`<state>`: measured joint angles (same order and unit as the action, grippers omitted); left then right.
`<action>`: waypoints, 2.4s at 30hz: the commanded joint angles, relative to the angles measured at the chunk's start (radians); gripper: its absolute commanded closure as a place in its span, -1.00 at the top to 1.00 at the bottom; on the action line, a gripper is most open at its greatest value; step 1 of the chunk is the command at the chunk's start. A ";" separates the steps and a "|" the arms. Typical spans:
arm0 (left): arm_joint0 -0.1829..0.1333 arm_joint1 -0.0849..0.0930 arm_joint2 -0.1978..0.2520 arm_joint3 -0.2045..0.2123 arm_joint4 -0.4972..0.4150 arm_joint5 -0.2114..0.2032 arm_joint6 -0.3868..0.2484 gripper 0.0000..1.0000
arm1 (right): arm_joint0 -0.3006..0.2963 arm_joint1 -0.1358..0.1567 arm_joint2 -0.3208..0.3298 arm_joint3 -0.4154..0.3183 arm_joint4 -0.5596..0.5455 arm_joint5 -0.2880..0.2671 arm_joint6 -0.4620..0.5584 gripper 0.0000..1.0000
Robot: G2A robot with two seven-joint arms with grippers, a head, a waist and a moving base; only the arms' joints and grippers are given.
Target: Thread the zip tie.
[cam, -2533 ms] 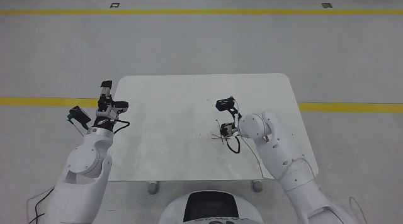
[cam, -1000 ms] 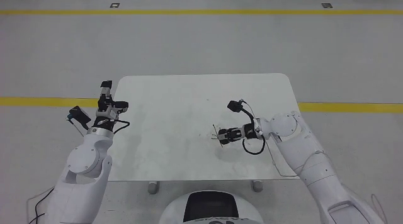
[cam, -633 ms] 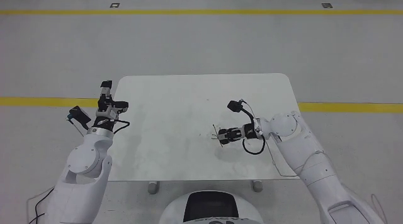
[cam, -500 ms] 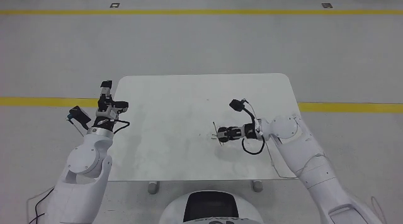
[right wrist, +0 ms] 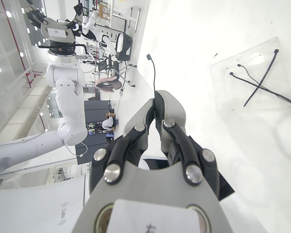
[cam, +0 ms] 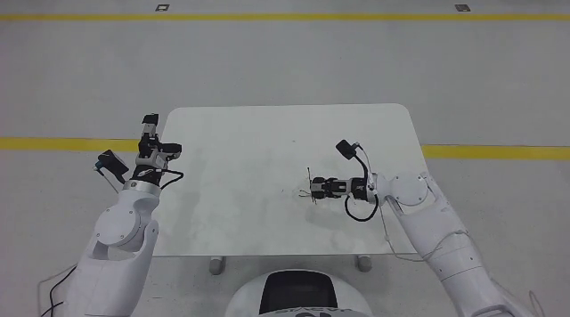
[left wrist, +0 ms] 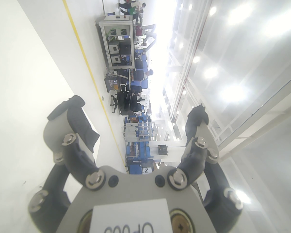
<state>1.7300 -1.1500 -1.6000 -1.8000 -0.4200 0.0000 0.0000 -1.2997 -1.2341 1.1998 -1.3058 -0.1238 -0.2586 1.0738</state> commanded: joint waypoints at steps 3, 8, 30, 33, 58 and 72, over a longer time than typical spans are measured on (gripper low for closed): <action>-0.002 0.000 0.002 -0.004 0.003 -0.002 -0.005 1.00 | 0.000 0.000 0.000 0.000 0.000 0.000 0.000 -1.00; 0.019 0.006 0.065 -0.104 0.163 -0.046 -0.142 1.00 | -0.013 0.003 0.005 -0.011 0.010 0.057 -0.068 -1.00; 0.032 0.022 0.260 -0.225 0.549 -0.142 -0.461 1.00 | 0.028 -0.004 -0.002 0.033 0.168 0.203 -0.136 -1.00; 0.038 0.025 0.269 -0.224 0.581 -0.141 -0.480 1.00 | 0.036 -0.004 -0.004 0.045 0.182 0.212 -0.130 -1.00; -0.021 0.054 0.428 -0.247 1.304 -0.305 -0.622 1.00 | 0.079 -0.017 -0.039 0.104 0.307 0.356 -0.161 -1.00; -0.118 0.091 0.653 -0.240 1.871 -0.340 -0.438 1.00 | 0.124 -0.029 -0.077 0.133 0.425 0.504 -0.148 -1.00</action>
<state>1.6148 -1.0614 -0.9536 -2.0502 1.4131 -0.3399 -0.4766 -1.1814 -1.2624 1.1257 -1.1778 0.2889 0.2275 0.9195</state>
